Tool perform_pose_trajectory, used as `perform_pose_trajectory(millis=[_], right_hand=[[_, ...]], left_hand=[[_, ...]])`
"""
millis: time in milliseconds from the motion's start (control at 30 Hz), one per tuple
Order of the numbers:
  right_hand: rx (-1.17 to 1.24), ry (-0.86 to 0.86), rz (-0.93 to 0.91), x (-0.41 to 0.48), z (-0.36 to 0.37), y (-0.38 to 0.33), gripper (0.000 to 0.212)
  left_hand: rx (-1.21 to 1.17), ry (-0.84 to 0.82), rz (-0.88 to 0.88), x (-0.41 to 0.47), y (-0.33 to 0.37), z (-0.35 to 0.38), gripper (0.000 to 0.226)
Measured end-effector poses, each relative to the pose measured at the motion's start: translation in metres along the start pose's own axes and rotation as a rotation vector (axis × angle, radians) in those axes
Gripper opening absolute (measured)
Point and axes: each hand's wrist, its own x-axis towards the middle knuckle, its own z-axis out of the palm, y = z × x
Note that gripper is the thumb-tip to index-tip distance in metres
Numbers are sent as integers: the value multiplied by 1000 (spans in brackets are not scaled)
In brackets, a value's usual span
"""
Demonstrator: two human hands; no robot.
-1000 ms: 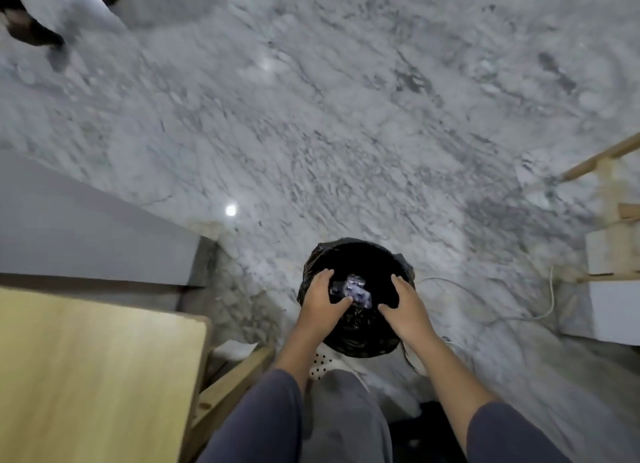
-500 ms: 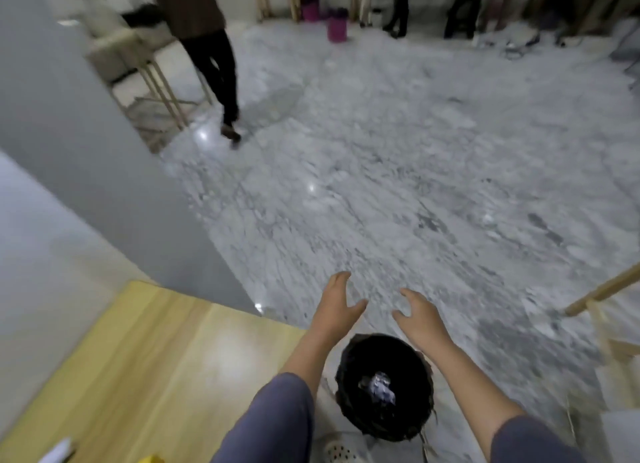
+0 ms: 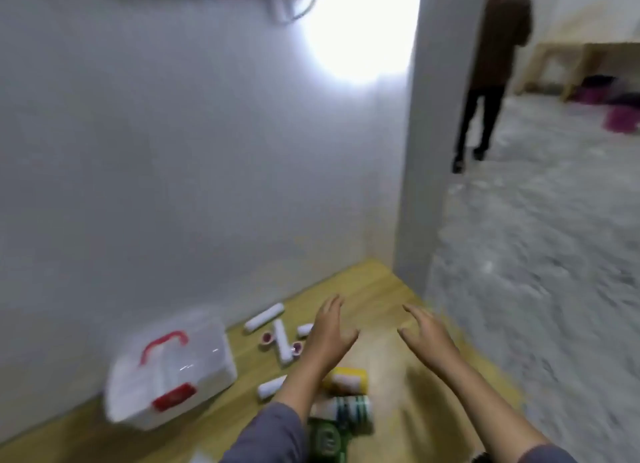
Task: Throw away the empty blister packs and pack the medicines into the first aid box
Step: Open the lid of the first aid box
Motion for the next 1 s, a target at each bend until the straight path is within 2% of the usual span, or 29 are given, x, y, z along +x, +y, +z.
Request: perform_pose_trajectory(millis=[200,333,433,500,600,700,767,867,1000], right_hand=[[-31,-205,-335,4,93,-100,53],[-58,-302,-584,-4,151,-143,51],[-124,-354,-770,-9,193,-159,57],[-217,-311,-905,-9,220,-164,60],[-379,-127,-1085,-1,253,-169,65],[-533,11,-1211,9,279,-175,73],[-594,45,-1265,16,292,-178,82],[-595,151,-1345,23,300,-175,87],[-483,217,-1500,26,297,-168,69]], left_hand=[[10,330,-263,-69,-101,-92,72],[132,392,-328,-123,-165,-130,82],[175,422,-376,-152,-204,-140,95],[201,412,-398,-164,-225,-136,99],[190,447,-394,-167,-248,-127,102],[242,531,-306,-161,-268,-119,103],[282,593,-250,-157,-278,-117,100],[300,703,-180,-154,-288,-110,96],[329,766,-129,-155,-292,-105,93]])
